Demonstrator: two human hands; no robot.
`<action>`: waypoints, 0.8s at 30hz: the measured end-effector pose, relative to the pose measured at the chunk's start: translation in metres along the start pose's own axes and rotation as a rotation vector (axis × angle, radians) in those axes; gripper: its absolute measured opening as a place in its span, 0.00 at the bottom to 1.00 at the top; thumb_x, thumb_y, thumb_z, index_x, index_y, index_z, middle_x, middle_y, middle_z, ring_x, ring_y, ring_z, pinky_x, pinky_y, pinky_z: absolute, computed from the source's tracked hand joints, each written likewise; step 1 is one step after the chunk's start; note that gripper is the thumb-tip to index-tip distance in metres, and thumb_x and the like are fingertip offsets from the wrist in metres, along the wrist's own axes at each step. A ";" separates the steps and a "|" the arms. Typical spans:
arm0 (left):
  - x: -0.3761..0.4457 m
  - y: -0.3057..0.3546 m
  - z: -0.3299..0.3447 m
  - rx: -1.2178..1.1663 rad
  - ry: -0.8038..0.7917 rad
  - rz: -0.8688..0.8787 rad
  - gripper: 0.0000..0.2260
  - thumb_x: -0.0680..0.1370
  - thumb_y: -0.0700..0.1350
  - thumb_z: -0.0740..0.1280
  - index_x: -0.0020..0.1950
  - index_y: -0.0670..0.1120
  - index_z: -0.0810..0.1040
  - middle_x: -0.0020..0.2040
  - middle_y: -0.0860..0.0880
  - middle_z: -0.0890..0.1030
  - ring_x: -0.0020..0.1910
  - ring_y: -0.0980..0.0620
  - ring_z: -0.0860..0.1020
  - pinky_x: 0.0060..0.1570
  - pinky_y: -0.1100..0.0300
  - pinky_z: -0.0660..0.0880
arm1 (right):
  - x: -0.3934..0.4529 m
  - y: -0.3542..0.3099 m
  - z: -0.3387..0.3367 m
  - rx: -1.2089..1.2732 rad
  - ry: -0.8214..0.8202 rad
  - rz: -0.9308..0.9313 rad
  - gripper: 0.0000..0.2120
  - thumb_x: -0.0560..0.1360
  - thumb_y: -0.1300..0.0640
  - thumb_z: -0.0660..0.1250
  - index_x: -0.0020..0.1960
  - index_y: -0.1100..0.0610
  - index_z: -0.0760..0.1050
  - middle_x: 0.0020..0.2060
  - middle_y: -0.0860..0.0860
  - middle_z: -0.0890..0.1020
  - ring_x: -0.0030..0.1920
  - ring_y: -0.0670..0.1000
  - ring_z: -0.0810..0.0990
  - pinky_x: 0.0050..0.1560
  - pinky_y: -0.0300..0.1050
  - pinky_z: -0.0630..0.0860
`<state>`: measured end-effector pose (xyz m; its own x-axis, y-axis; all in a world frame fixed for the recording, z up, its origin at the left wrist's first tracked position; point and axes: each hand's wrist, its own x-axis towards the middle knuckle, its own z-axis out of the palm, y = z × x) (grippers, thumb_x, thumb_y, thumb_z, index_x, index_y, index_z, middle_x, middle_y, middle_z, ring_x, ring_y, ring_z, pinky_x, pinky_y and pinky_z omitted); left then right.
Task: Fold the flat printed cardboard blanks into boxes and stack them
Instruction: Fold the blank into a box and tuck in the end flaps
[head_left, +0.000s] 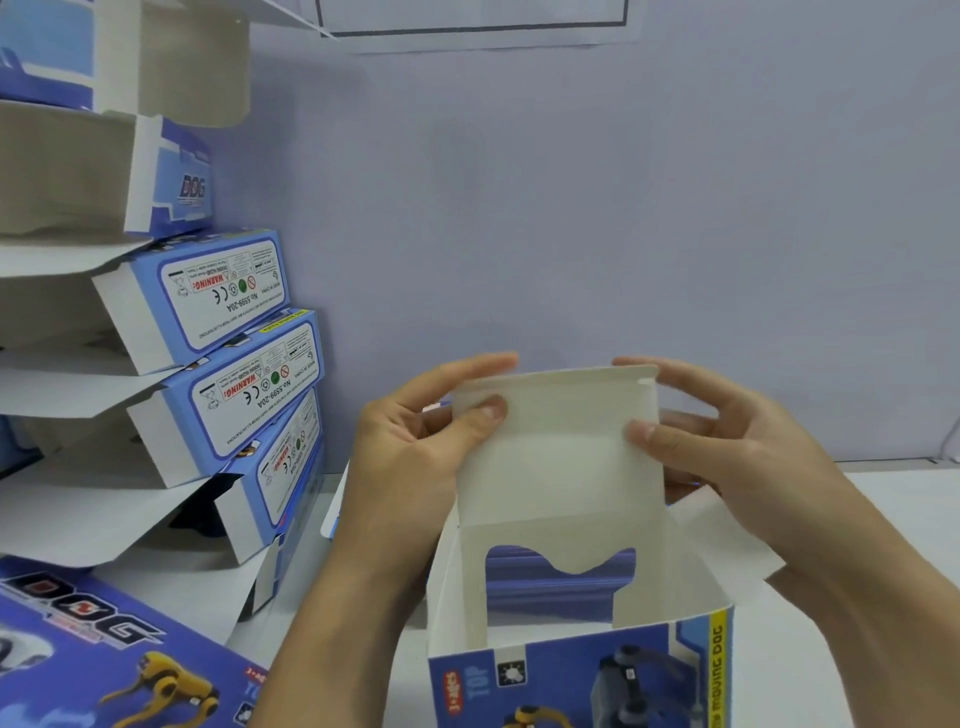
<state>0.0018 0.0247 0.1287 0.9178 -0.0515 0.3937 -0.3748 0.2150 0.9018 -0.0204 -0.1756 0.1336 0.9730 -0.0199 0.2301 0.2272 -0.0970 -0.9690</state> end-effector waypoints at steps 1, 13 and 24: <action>0.001 0.000 -0.002 0.000 0.004 -0.025 0.12 0.73 0.37 0.69 0.50 0.52 0.86 0.38 0.47 0.86 0.34 0.53 0.83 0.32 0.63 0.80 | 0.000 0.002 -0.003 -0.025 -0.010 0.041 0.15 0.76 0.63 0.69 0.57 0.46 0.82 0.43 0.56 0.87 0.37 0.55 0.83 0.39 0.50 0.80; -0.008 0.022 -0.045 0.510 -0.274 -0.503 0.05 0.77 0.49 0.69 0.53 0.55 0.79 0.43 0.42 0.86 0.39 0.44 0.84 0.32 0.56 0.78 | -0.005 0.011 -0.032 -0.339 -0.080 0.289 0.07 0.73 0.46 0.71 0.50 0.42 0.83 0.44 0.58 0.84 0.34 0.51 0.73 0.30 0.39 0.69; 0.000 0.016 -0.035 -0.020 -0.041 -0.106 0.08 0.71 0.48 0.67 0.46 0.53 0.85 0.42 0.43 0.85 0.36 0.47 0.81 0.35 0.57 0.74 | 0.003 0.016 -0.013 0.321 -0.087 -0.101 0.20 0.72 0.42 0.67 0.60 0.51 0.82 0.53 0.56 0.81 0.49 0.58 0.76 0.47 0.49 0.77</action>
<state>0.0006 0.0626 0.1375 0.9461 -0.1143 0.3031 -0.2723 0.2259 0.9353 -0.0142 -0.1905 0.1202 0.9415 0.0600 0.3316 0.3109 0.2245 -0.9235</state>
